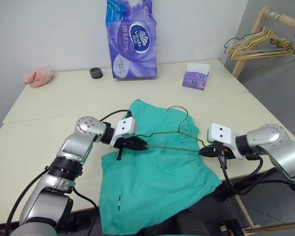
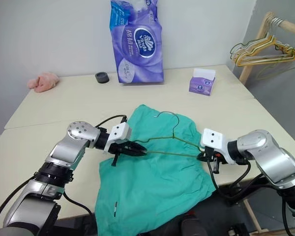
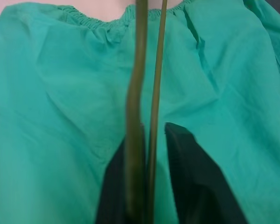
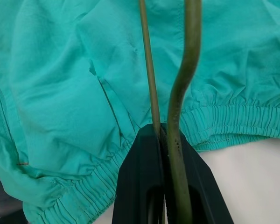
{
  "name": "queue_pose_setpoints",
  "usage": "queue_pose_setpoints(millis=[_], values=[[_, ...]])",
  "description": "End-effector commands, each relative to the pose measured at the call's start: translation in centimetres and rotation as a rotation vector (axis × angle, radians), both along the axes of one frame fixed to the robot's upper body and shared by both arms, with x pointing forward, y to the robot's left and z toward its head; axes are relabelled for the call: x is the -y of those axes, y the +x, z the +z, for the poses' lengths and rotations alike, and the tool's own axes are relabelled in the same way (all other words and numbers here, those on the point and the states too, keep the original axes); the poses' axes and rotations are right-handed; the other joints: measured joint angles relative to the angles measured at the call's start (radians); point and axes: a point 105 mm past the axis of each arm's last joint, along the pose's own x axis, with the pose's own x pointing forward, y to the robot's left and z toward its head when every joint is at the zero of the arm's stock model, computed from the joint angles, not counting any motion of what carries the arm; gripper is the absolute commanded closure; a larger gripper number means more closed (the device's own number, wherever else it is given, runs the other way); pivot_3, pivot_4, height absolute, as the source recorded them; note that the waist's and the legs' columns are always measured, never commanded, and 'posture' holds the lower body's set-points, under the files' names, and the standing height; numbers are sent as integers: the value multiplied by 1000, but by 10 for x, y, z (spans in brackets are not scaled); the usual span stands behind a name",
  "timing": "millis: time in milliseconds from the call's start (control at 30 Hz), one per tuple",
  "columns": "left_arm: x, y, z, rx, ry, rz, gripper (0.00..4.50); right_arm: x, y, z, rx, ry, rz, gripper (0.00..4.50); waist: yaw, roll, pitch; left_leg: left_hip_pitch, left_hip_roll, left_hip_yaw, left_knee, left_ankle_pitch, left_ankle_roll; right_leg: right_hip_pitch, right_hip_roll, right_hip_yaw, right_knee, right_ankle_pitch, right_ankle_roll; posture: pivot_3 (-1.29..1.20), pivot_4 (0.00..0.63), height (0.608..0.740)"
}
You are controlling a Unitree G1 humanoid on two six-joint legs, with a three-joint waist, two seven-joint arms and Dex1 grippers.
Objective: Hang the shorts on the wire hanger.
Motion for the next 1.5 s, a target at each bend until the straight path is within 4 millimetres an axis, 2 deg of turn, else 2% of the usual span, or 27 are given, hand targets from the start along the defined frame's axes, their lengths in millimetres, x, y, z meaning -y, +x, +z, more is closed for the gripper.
queue_pose_setpoints(millis=[33,100,200,333,467,600,800,900,1100,1300,1500], values=[[-1,14,19,78,-87,70,2519,5,2,15,50,31,-32,4500,0,0,0,0,0,0,0,0,0,0,0,0,0,0,0,-196,59,740],[-4,24,27,90,-138,139,1939,13,3,16,51,32,-65,4500,0,0,0,0,0,0,0,0,0,0,0,0,0,0,0,-196,59,740],[-9,39,39,122,-206,233,1939,27,1,16,46,43,-133,4500,1,0,0,0,0,0,0,0,0,0,-1,0,0,0,0,-191,62,740],[-32,57,49,152,-233,377,1939,67,-13,13,15,58,-297,4500,11,0,0,-1,-1,-1,0,0,0,0,-1,-1,0,0,0,-193,66,740],[-35,54,49,123,-239,377,1939,86,-33,10,-25,107,-406,4500,13,0,0,-1,-1,-1,0,0,0,0,-1,-1,0,0,0,-203,69,740],[-21,35,39,65,-219,286,1939,100,-63,3,-93,175,-545,4500,20,0,0,0,-1,0,0,0,0,1,0,0,1,0,1,-218,74,740],[-3,8,27,-41,-185,152,1939,100,-106,-13,-236,256,-681,4500,25,-1,0,1,-1,1,0,0,0,2,0,0,0,-3,5,-243,80,740],[4,4,22,-59,-181,131,1939,104,-124,-24,-314,308,-776,4500,25,-1,0,1,-1,1,0,0,0,2,0,1,-1,-3,5,-248,80,740],[9,3,18,-67,-180,117,1939,104,-152,-33,-432,398,-879,4500,25,-1,0,1,0,2,0,0,0,2,1,1,-1,-3,5,-254,80,740],[11,1,14,-71,-174,105,1939,97,-165,-36,-491,403,-877,4500,24,-1,0,1,0,2,0,0,0,2,2,2,-2,-3,5,-258,80,740],[11,0,10,-67,-173,99,1939,89,-168,-36,-531,415,-847,4500,24,-1,0,1,1,2,0,0,0,2,3,2,-2,-3,5,-253,82,740]])
